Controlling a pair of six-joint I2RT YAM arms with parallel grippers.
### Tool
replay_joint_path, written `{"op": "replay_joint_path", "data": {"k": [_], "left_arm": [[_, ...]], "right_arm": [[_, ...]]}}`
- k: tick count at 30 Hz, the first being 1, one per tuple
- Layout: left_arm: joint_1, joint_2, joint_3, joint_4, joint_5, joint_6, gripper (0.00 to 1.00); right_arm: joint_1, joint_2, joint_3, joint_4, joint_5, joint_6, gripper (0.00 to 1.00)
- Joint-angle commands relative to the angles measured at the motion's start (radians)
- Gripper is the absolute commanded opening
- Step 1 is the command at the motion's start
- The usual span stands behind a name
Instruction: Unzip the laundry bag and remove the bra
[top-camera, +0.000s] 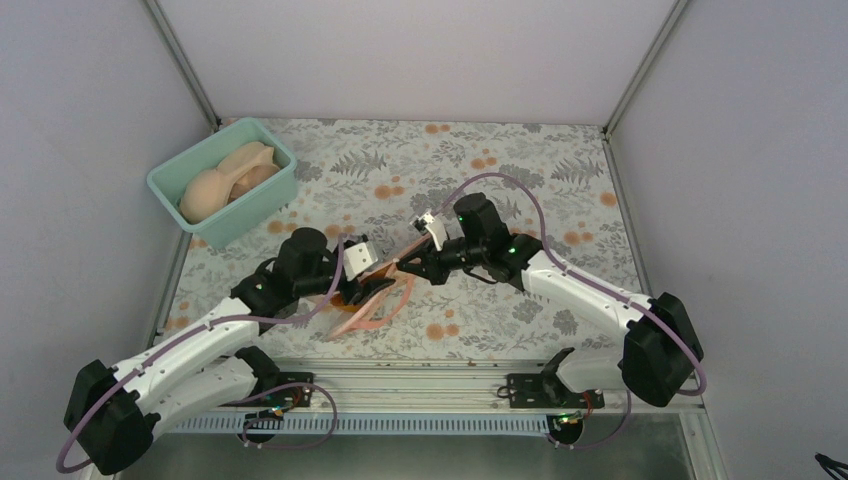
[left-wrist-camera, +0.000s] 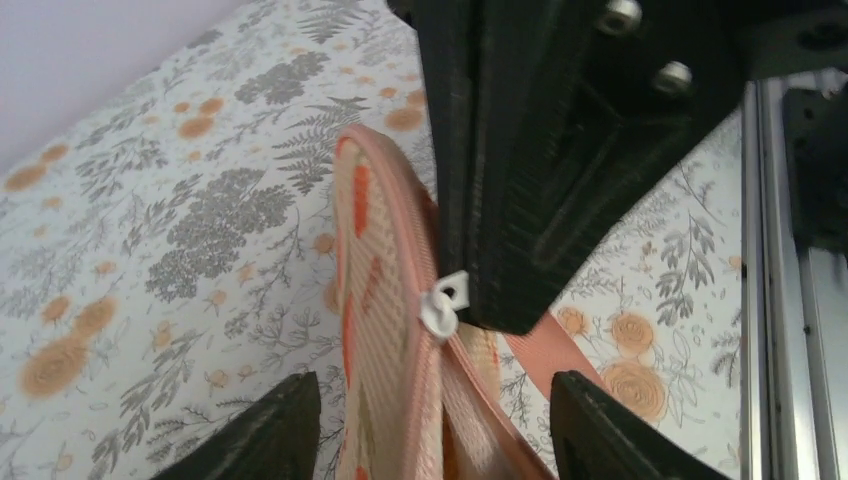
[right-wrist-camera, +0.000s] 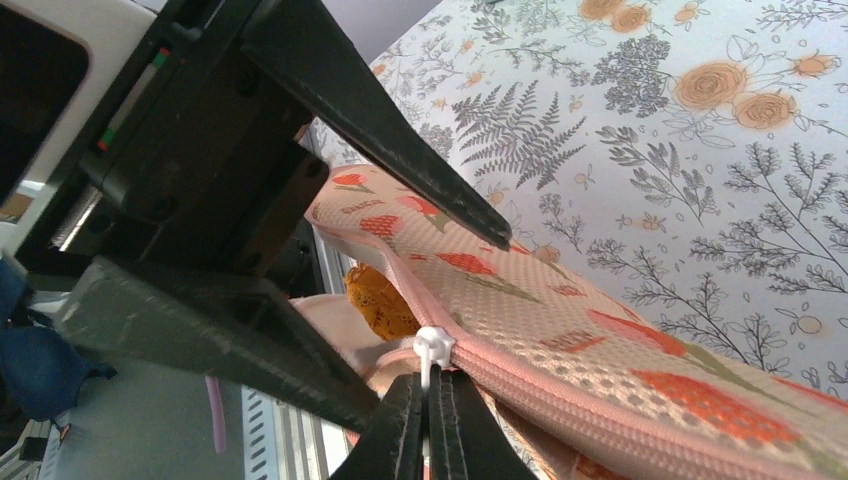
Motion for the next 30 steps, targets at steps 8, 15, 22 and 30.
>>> {"op": "replay_joint_path", "data": {"k": [8, 15, 22, 30], "left_arm": [[-0.030, 0.000, -0.024, 0.075, -0.059, 0.052, 0.15], [-0.031, -0.048, -0.064, 0.050, -0.099, 0.220, 0.02], [-0.032, -0.085, -0.080, 0.037, -0.098, 0.325, 0.02], [-0.015, -0.116, -0.085, 0.047, -0.098, 0.247, 0.02]], "right_arm": [[0.019, -0.015, 0.032, 0.047, -0.024, -0.003, 0.04], [-0.033, -0.029, 0.015, -0.023, 0.036, 0.001, 0.04], [-0.139, -0.102, -0.042, -0.079, 0.037, 0.003, 0.04], [-0.306, -0.149, -0.131, -0.122, 0.011, 0.009, 0.04]]}}
